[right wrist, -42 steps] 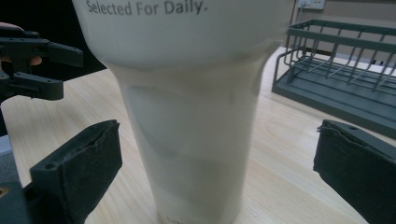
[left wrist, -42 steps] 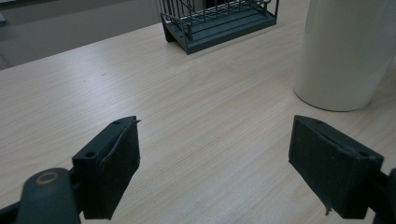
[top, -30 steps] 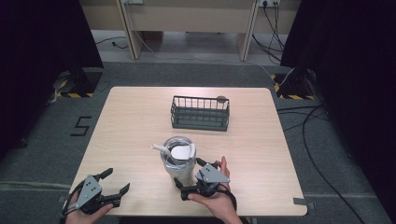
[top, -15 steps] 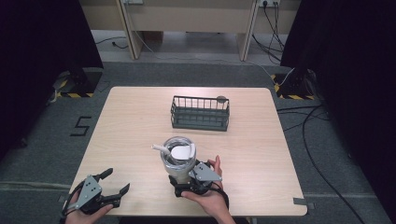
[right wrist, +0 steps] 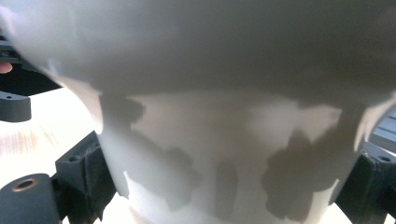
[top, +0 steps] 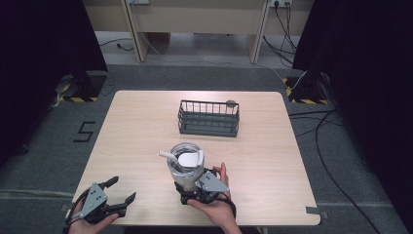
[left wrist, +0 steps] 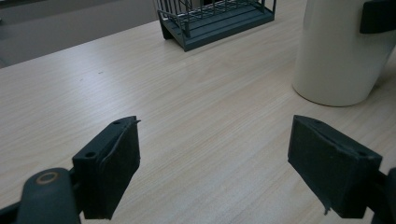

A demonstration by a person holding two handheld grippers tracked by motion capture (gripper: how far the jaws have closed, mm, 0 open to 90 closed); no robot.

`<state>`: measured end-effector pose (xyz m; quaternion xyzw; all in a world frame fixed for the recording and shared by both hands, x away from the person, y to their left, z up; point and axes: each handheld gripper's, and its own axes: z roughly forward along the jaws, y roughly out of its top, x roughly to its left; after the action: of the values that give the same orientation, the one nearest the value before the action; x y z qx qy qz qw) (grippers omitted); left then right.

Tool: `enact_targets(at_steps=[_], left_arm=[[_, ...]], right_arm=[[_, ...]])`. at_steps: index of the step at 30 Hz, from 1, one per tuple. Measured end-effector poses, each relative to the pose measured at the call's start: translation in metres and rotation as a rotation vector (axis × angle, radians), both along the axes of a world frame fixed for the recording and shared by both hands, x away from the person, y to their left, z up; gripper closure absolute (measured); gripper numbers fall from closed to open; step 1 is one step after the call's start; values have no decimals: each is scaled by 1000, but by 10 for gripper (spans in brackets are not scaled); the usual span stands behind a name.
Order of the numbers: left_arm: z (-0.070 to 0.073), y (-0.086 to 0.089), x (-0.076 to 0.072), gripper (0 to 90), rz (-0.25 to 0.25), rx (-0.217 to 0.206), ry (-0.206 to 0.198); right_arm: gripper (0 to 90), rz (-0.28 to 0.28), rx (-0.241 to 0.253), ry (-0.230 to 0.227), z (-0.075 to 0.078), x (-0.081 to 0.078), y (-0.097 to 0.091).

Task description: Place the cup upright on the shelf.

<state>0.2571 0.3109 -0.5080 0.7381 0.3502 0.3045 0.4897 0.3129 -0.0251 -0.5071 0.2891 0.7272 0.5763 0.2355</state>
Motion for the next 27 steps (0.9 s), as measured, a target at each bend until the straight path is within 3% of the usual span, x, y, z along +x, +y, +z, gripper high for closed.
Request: enact_targets(at_steps=[16,27], left_arm=[[0,2,1,166,8,-18,2],[1,2,1,166,12,-24,-3]], right_arm=[[105,-18,25,18,5,6,2],[105,-41,46,-4,24,13,-1]])
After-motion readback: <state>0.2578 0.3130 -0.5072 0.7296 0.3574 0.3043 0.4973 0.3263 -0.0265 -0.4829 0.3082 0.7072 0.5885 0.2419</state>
